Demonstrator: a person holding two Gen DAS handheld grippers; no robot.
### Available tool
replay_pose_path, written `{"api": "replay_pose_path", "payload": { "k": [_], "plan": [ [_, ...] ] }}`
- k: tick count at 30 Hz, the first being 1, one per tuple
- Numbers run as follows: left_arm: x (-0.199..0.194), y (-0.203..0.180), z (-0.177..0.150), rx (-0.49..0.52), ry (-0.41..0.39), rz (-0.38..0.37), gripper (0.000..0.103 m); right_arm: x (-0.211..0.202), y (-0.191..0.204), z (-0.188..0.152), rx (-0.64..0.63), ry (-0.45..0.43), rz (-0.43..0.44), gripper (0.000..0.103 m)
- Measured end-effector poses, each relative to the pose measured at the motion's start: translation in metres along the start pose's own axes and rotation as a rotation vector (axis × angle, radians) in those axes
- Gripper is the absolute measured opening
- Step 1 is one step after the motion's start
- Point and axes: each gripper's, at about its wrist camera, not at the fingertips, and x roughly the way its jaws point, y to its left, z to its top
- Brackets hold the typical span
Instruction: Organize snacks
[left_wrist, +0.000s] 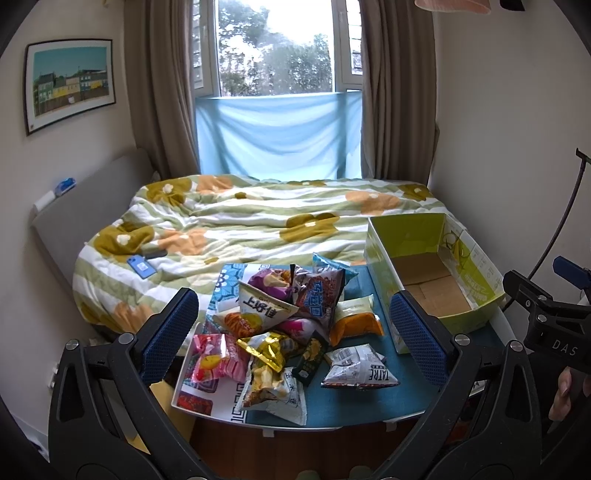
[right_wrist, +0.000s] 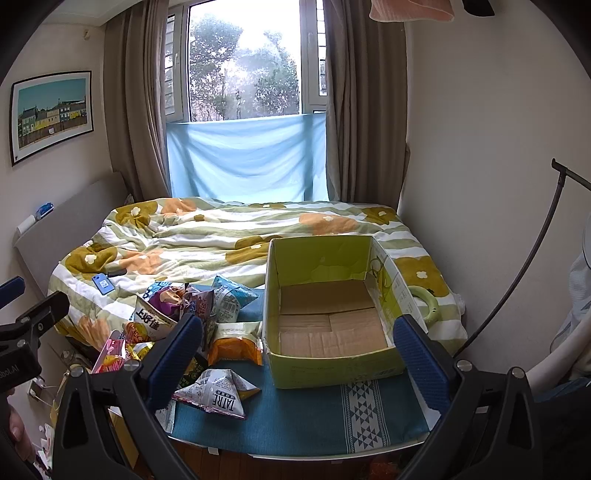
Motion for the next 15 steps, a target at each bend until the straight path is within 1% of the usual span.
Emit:
{"api": "replay_pose_path", "payload": {
  "k": [15],
  "plan": [
    [-0.0003, 0.0, 0.0006, -0.003, 0.004, -0.001, 0.103, -0.0003, 0.0, 0.0004, 0.001, 0.001, 0.0, 0.103]
  ]
}}
